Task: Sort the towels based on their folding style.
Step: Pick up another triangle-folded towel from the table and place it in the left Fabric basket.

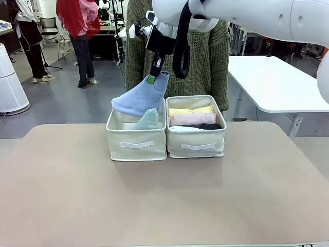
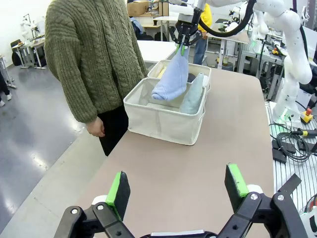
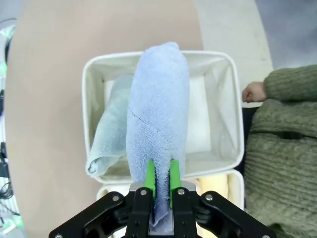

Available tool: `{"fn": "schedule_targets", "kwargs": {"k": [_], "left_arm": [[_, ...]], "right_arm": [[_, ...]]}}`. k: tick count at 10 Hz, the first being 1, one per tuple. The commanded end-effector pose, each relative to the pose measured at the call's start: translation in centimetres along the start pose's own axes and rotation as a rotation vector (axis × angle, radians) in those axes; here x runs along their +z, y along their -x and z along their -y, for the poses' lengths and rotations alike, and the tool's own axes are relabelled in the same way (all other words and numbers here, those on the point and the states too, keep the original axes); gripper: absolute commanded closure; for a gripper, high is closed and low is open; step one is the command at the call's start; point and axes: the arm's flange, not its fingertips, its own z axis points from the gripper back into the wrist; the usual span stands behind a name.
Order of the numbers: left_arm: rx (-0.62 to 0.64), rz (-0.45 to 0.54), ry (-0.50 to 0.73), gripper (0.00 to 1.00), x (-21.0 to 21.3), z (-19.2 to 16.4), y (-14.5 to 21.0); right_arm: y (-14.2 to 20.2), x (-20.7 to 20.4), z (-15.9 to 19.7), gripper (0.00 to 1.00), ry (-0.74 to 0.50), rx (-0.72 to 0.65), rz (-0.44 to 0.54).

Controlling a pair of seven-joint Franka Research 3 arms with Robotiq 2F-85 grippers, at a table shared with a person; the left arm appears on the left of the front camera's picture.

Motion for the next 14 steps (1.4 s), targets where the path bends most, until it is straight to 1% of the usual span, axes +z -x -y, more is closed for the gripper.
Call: {"fn": "schedule_targets", "kwargs": {"k": [1, 3, 6, 7, 11, 13, 14], "left_arm": [[-0.001, -0.009, -0.003, 0.00, 0.1, 0.2, 0.0], [-0.001, -0.009, -0.003, 0.00, 0.1, 0.2, 0.0], [-0.001, -0.009, -0.003, 0.00, 0.1, 0.2, 0.0], [-0.001, -0.009, -0.003, 0.00, 0.1, 0.2, 0.0], [-0.001, -0.009, -0.003, 0.00, 0.1, 0.2, 0.0], [-0.001, -0.009, -0.003, 0.00, 0.1, 0.2, 0.0], [-0.001, -0.009, -0.003, 0.00, 0.1, 0.2, 0.0]], "right_arm": [[-0.7, -0.7, 1.2, 0.87, -0.027, 0.025, 0.005], [-0.9, -1.8, 1.5, 0.87, -0.049, 0.040, -0.025], [-1.2, -3.7, 1.5, 0.87, -0.099, 0.090, -0.099], [-0.9, -4.6, 1.4, 0.87, -0.129, 0.105, -0.160], [-0.7, -5.1, 1.4, 0.87, -0.156, 0.128, -0.186], [-0.8, -5.7, 1.7, 0.87, -0.165, 0.121, -0.170], [-0.8, -6.2, 1.9, 0.87, -0.164, 0.110, -0.146]]}}
